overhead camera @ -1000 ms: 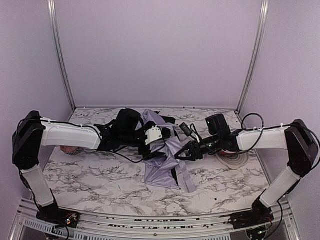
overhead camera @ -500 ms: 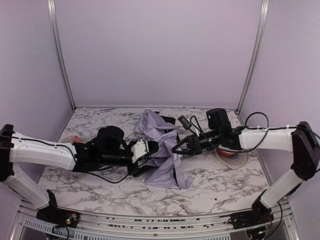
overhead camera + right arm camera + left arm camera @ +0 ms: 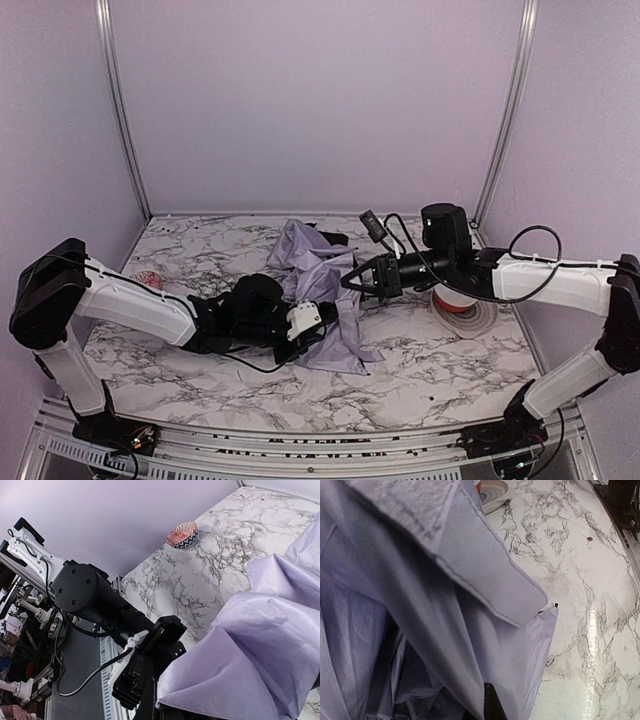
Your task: Put away the umbrella
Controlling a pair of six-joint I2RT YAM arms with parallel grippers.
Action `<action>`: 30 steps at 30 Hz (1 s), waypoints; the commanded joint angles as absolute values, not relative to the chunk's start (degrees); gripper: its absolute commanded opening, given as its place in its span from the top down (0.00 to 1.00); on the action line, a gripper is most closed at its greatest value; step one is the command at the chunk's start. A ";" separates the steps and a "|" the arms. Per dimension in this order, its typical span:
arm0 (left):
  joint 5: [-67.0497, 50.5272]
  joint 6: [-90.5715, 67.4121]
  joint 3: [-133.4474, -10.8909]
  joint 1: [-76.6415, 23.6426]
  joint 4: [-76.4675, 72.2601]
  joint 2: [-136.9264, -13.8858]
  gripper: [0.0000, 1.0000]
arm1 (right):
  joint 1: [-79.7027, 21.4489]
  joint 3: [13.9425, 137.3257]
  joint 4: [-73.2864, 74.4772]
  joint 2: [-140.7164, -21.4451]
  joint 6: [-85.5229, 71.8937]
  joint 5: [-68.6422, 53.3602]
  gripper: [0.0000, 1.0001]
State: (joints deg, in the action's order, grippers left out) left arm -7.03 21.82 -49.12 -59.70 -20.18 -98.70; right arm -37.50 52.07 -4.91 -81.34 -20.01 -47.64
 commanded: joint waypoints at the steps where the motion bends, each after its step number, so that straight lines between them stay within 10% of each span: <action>1: -2.68 20.73 -49.42 -59.94 -24.10 -100.34 1.00 | -37.50 57.26 -7.73 -77.42 -25.31 -46.26 1.00; 19: 8.61 29.99 -46.46 -56.43 -50.36 -103.71 1.00 | -41.34 59.47 -1.02 -76.54 -29.22 -50.65 1.00; 23: 6.76 25.04 -43.80 -56.59 -50.98 -101.17 0.26 | -41.32 60.67 -2.11 -78.45 -26.80 -46.99 1.00; 30: 1.84 14.43 -29.81 -57.46 -51.19 -77.51 0.12 | -39.81 66.35 -1.27 -86.23 -23.66 -44.08 1.00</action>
